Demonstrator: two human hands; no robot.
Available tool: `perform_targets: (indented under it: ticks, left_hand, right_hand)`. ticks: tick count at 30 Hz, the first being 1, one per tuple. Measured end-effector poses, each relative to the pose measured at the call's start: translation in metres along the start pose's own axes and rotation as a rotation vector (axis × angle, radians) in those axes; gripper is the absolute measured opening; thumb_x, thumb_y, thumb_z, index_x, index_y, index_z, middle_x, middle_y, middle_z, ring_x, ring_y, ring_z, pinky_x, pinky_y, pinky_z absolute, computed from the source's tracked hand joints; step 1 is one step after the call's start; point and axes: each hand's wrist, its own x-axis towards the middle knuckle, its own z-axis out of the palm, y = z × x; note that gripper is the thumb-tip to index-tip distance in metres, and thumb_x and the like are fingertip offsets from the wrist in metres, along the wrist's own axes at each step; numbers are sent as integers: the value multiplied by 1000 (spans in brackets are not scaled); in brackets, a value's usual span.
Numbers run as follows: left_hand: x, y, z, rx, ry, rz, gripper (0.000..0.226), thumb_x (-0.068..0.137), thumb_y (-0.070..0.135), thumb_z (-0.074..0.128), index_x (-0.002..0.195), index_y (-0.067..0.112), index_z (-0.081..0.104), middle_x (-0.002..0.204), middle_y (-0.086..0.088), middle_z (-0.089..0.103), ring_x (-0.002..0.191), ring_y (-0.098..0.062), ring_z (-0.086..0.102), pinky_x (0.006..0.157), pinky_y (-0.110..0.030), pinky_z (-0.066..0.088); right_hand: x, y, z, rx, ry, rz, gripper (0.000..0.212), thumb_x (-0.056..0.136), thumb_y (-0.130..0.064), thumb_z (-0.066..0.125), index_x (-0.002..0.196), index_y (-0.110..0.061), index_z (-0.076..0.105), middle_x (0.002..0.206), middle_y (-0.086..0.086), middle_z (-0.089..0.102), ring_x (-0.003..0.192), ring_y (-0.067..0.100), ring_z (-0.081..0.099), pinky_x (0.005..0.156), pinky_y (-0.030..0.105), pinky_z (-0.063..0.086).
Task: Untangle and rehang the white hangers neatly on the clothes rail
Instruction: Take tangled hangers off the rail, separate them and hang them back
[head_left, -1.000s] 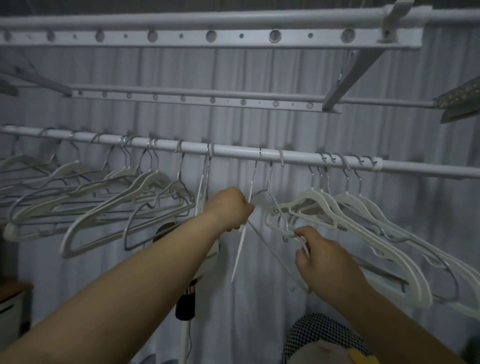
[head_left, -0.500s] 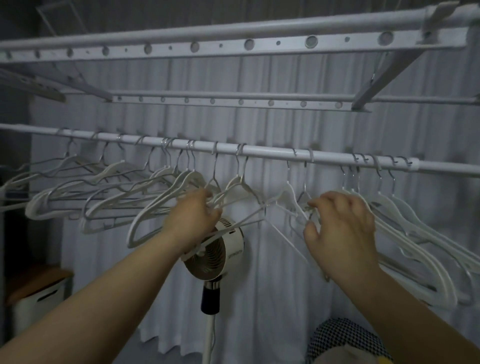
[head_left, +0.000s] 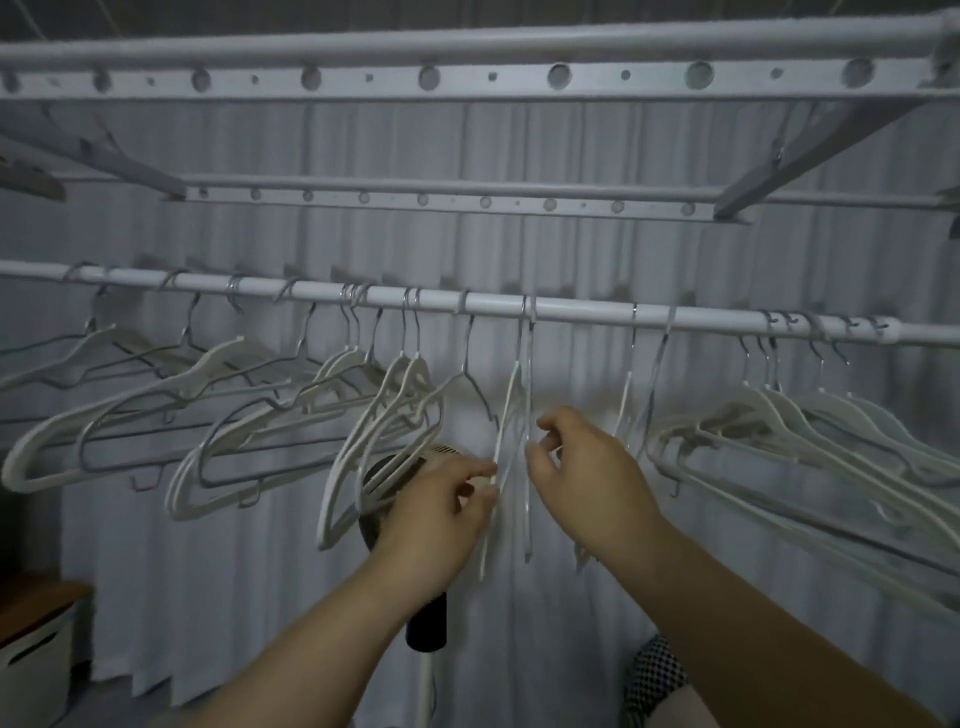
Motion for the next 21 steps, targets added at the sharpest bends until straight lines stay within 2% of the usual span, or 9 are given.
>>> perform_targets:
  ticks: [3,5,7,10,13,15,17,19,21]
  left_hand:
    - [-1,-8,-1,-165,-69,-110,36,87,17,55,122,21,47,106,8,57,83,-1,56,66,-3,42]
    - [-1,-9,-1,-241,-151,-157,44,85,14,55,128,18,44,98,7,58,78,-5,57,66,-11,44]
    - [-1,-9,-1,-300,-213,-204,47,85,9,55,129,17,43,85,8,56,70,-3,54,59,-9,43]
    - [1,-14,-2,-334,-252,-242,46,86,6,53,129,15,43,71,6,53,62,-1,52,47,0,38]
    - [3,-17,-6,-383,-242,-292,40,89,6,45,128,14,40,73,0,50,52,1,56,46,-5,41]
    - [6,-20,-5,-384,-193,-312,38,90,7,41,127,14,39,71,-1,47,54,-6,56,59,-19,47]
    - [10,-21,-4,-352,-152,-303,40,90,12,42,130,15,39,68,-1,48,62,-16,50,70,-32,47]
    - [15,-21,-3,-356,-128,-298,43,92,17,43,134,17,37,66,-1,48,60,-15,47,63,-31,43]
    - [22,-21,-2,-389,-111,-298,42,92,17,43,134,16,40,62,0,46,53,-13,42,52,-26,36]
  right_hand:
    - [7,-8,12,37,-68,145,44,94,-37,40,132,-14,42,121,8,60,112,25,56,90,30,43]
    - [14,-11,17,109,-106,241,54,92,-41,43,136,-12,36,122,10,60,114,27,55,93,32,42]
    - [21,-14,24,153,-122,294,59,90,-37,48,138,-9,31,113,14,63,109,28,58,91,32,44]
    - [24,-17,30,168,-125,333,55,89,-21,48,138,-8,28,80,6,56,83,26,59,77,31,48]
    - [19,-16,29,150,-97,380,53,91,-15,41,140,-11,23,66,0,45,55,17,49,48,25,43]
    - [17,-13,25,73,-60,392,51,92,-12,40,140,-10,24,71,3,50,62,20,52,50,25,41]
    - [15,-8,22,-58,-8,364,47,93,-9,39,138,-7,28,95,13,61,87,29,58,70,29,46]
    - [15,-3,19,-202,12,351,46,93,-4,38,138,-6,30,114,19,60,102,30,58,80,30,46]
    - [14,4,18,-292,3,353,41,92,1,37,133,-2,38,116,21,60,104,30,59,79,29,45]
